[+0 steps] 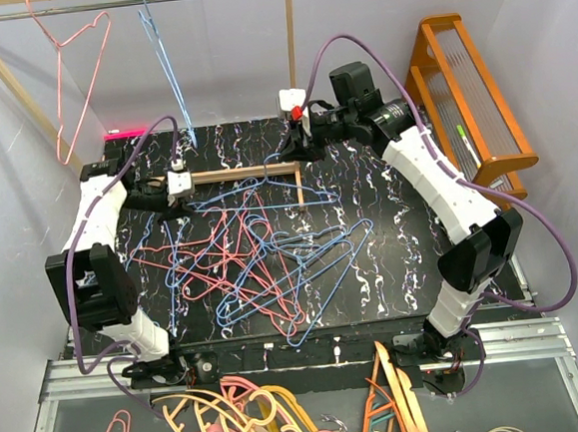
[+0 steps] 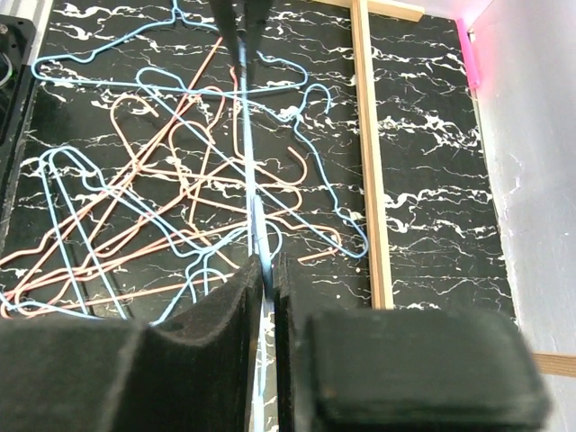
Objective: Organize the hangers
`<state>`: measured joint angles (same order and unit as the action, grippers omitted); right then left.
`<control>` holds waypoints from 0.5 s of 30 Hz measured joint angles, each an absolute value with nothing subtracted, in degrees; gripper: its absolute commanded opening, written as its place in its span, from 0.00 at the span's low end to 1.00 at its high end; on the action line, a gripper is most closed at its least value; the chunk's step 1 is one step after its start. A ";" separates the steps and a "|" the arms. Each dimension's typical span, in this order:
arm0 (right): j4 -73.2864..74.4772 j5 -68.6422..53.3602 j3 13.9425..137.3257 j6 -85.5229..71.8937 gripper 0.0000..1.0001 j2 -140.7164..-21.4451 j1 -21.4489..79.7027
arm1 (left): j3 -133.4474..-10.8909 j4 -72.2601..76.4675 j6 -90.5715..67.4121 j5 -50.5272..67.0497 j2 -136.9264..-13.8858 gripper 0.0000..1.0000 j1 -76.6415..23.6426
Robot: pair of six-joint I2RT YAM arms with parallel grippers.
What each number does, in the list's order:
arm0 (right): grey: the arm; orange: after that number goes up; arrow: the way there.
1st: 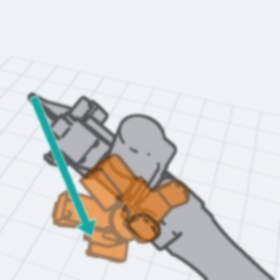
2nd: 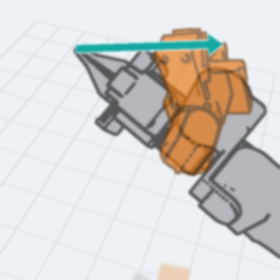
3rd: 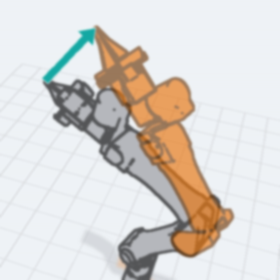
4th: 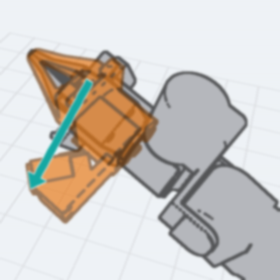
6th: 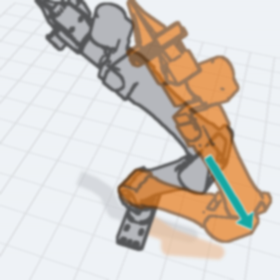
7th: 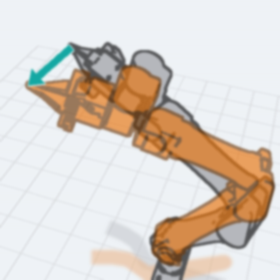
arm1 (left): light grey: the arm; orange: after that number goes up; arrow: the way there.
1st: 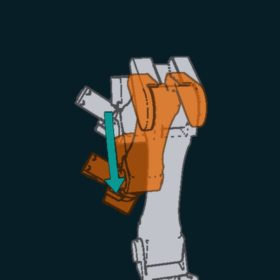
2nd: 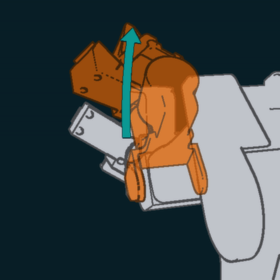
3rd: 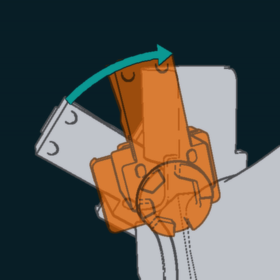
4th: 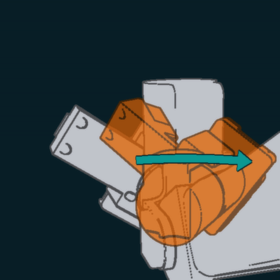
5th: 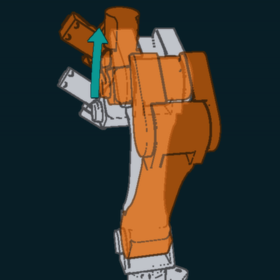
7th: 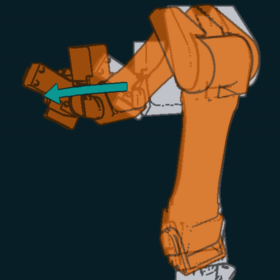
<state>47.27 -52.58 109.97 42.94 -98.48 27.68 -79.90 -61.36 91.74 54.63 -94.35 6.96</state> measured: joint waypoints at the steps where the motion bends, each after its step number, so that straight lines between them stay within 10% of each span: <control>1: 46.85 -52.49 109.89 42.46 0.62 -98.48 27.68 | -80.20 -63.40 92.64 53.98 -93.86 0.00 7.03; 3: 45.15 -52.10 109.80 39.88 0.97 -98.48 27.70 | -80.58 -66.96 92.84 53.06 -91.83 0.00 7.07; 15: 22.52 -41.63 112.64 22.13 0.99 -102.48 27.99 | -70.46 -61.14 57.63 32.62 -58.89 0.00 6.92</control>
